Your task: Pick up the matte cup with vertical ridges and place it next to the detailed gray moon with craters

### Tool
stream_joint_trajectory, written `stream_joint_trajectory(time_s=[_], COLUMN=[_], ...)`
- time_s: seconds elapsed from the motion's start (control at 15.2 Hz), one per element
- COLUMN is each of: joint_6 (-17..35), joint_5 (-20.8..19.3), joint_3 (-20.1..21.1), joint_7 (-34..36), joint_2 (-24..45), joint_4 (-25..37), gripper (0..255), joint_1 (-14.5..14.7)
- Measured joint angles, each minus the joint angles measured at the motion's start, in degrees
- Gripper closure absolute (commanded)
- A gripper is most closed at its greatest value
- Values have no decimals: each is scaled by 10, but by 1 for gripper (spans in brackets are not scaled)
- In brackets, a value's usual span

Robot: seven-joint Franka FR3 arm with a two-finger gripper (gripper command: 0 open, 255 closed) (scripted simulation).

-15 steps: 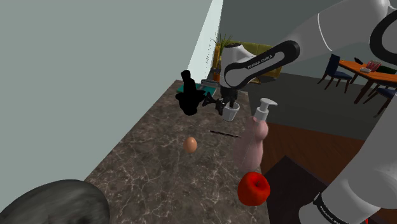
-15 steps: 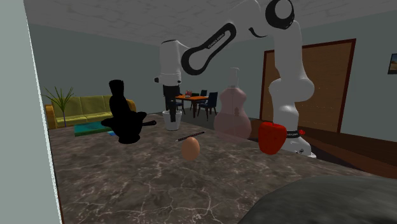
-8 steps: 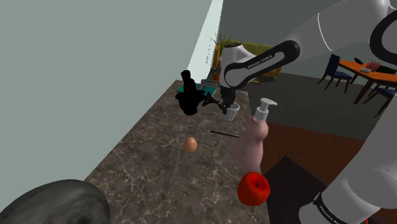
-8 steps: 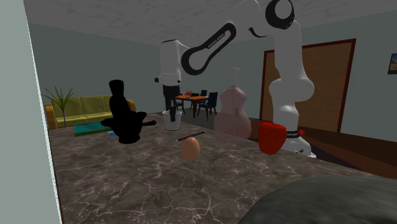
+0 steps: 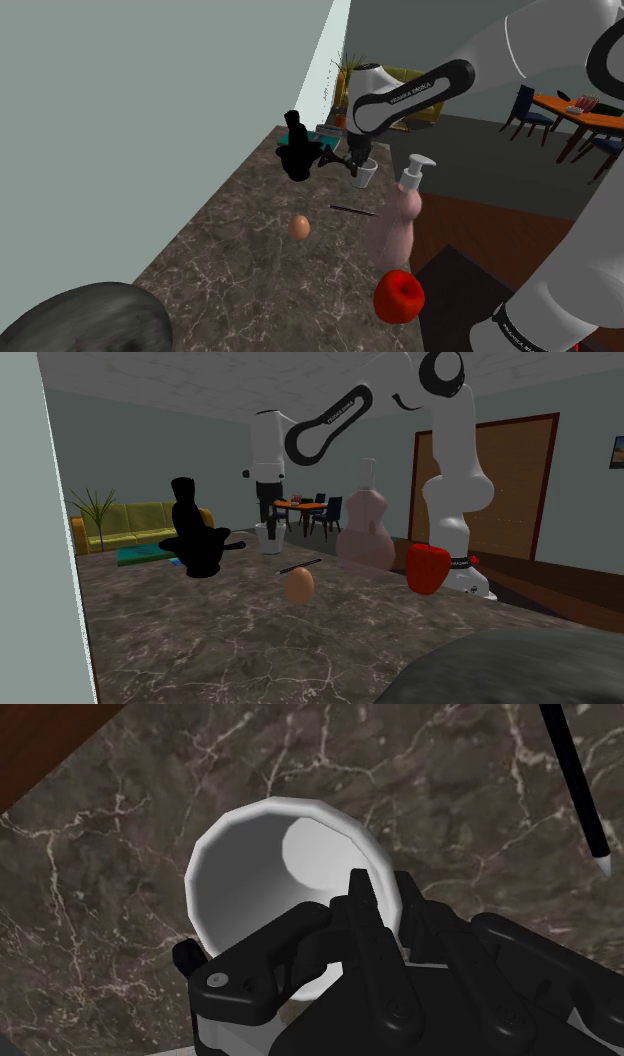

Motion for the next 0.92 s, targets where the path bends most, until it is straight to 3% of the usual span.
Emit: stream_joint_trajectory(time_s=[0.92], joint_6=[-99], joint_5=[16], joint_3=[3], joint_7=[-21], joint_2=[-44], joint_4=[57], gripper=[255], joint_1=[1])
